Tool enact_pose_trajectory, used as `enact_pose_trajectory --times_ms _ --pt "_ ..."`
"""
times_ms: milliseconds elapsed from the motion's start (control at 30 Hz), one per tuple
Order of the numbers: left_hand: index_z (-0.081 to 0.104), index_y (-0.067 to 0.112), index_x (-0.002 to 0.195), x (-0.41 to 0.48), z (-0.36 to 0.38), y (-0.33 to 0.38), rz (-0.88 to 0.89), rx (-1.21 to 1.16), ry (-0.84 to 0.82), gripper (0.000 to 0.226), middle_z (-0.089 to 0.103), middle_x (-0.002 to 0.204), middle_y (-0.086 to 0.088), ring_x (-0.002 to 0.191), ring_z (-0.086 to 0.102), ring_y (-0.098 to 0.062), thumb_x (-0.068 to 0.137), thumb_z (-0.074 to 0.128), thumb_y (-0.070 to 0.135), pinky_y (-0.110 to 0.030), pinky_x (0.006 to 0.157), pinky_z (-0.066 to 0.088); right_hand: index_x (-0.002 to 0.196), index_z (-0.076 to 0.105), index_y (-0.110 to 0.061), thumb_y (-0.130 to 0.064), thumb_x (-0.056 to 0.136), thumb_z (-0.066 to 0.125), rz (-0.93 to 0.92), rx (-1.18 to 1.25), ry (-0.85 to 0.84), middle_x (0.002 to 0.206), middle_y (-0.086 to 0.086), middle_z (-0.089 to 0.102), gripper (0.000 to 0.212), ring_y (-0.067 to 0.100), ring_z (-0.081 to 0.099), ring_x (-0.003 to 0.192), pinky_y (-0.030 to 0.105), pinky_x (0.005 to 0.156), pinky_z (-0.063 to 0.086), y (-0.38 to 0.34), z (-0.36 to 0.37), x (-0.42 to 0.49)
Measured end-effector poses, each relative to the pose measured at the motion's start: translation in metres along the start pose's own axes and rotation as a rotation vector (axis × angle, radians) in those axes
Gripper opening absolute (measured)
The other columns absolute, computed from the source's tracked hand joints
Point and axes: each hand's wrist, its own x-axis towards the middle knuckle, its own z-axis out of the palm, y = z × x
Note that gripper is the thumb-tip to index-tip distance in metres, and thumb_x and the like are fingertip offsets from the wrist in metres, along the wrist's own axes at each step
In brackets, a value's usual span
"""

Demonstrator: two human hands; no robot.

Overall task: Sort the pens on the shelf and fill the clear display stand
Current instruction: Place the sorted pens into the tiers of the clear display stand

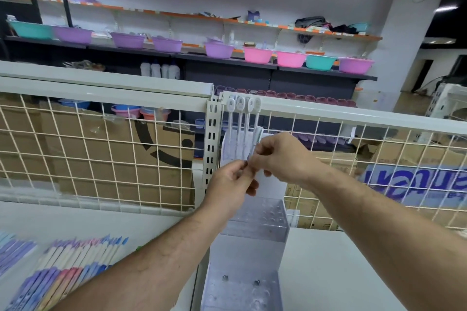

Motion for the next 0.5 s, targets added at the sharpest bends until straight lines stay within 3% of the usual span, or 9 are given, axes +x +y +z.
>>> enact_pose_trajectory --times_ms 67,167,300,400,500 --pt "0.07 0.036 0.084 0.001 0.001 0.002 0.042 0.096 -0.001 0.015 0.073 0.077 0.003 0.068 0.069 -0.01 0.095 0.062 0.043 -0.018 0.055 0.049 0.08 0.069 -0.002 -0.018 0.092 0.071 0.012 0.054 0.056 0.063 -0.001 0.069 0.021 0.002 0.061 0.049 0.014 0.044 0.042 -0.001 -0.007 0.0" --pt "0.07 0.037 0.083 0.002 -0.006 -0.004 0.053 0.314 -0.003 0.006 0.07 0.082 0.01 0.072 0.067 -0.009 0.086 0.071 0.042 -0.034 0.066 0.058 0.084 0.066 -0.009 -0.019 0.096 0.066 0.052 0.138 0.219 0.077 0.002 0.074 0.016 0.009 0.072 0.062 0.019 0.047 0.048 -0.004 -0.029 0.01" --pt "0.069 0.036 0.102 0.0 -0.023 -0.012 0.025 0.645 -0.082 0.017 0.066 0.1 0.015 0.086 0.065 -0.006 0.086 0.072 0.041 -0.035 0.072 0.061 0.084 0.068 -0.013 -0.018 0.096 0.064 0.064 0.212 0.473 0.075 0.004 0.074 0.014 0.012 0.073 0.06 0.017 0.042 0.046 -0.008 -0.057 0.033" --pt "0.069 0.03 0.112 -0.002 -0.029 -0.014 0.093 0.774 -0.082 0.027 0.067 0.108 0.013 0.101 0.062 -0.006 0.087 0.07 0.041 -0.032 0.088 0.055 0.085 0.068 -0.015 -0.019 0.096 0.064 0.073 0.168 0.527 0.077 0.001 0.074 0.012 0.009 0.072 0.059 0.014 0.04 0.045 -0.006 -0.059 0.049" --pt "0.067 0.029 0.117 -0.004 -0.032 -0.011 0.092 0.885 -0.123 0.034 0.064 0.115 0.01 0.104 0.057 -0.007 0.086 0.07 0.043 -0.033 0.092 0.052 0.083 0.068 -0.017 -0.021 0.096 0.064 0.059 0.087 0.516 0.079 0.001 0.073 0.014 0.012 0.073 0.061 0.02 0.046 0.053 -0.003 -0.052 0.06"
